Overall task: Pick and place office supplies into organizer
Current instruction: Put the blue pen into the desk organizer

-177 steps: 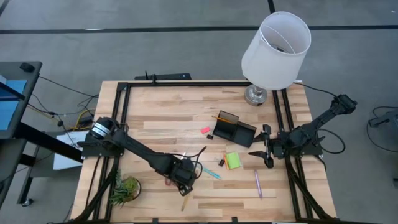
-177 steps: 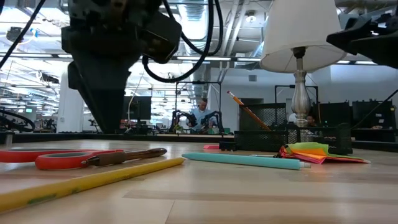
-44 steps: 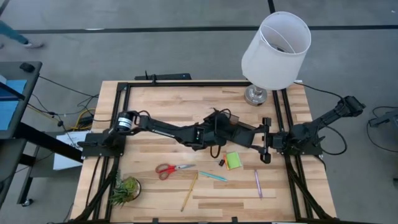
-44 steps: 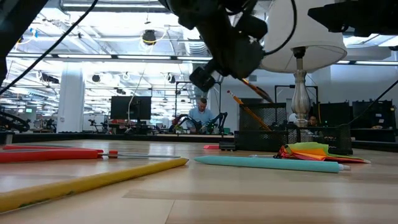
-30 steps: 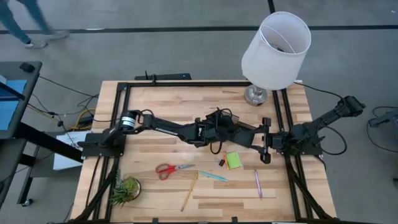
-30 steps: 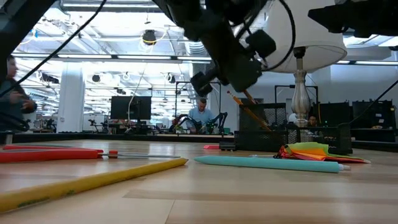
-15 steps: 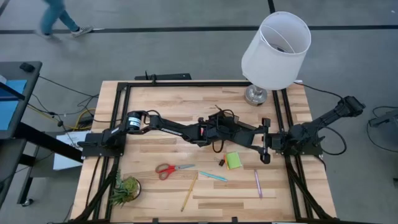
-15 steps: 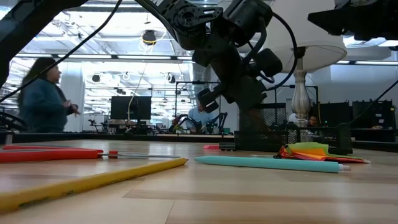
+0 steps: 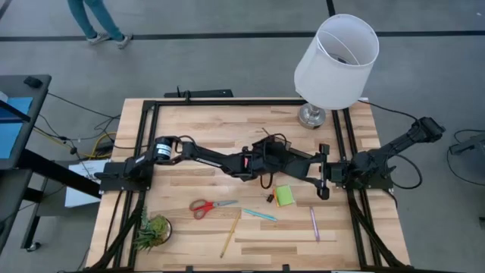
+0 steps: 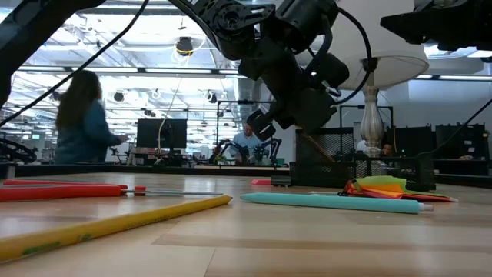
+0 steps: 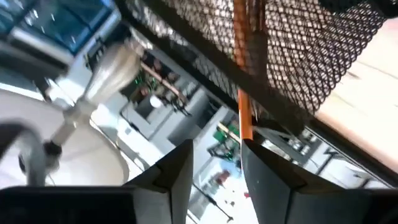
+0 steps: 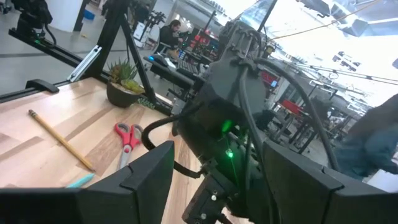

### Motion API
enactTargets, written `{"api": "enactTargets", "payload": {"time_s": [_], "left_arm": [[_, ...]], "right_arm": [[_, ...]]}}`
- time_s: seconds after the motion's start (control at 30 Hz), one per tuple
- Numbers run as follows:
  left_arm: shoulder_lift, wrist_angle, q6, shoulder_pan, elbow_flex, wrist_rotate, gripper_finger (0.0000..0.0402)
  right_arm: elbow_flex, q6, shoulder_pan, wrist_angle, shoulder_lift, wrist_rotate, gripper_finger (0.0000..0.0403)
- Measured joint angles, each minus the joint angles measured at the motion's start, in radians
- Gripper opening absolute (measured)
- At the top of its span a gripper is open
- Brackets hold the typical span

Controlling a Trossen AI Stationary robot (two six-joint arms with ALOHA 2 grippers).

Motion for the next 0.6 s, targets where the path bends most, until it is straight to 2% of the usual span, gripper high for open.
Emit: {"api": "enactTargets", "payload": {"time_s": [0.13, 0.3, 0.6], "left_arm": [[-0.017, 0.035, -0.116, -0.013, 0.0, -0.02, 0.0134], [-0.1, 0.045, -0.195, -0.021, 0.0, -0.059, 0.0135], [-0.333, 0.013, -0.405, -0.017, 0.0, -0.138, 0.0135]], "right_arm": [[0.0, 0.0, 0.0, 0.0, 0.0, 0.0, 0.024], [0.0, 0.001, 0.0, 0.001, 0.0, 0.0, 0.024], [0.0, 0.062, 0.002, 0.014, 0.0, -0.004, 0.024]]}}
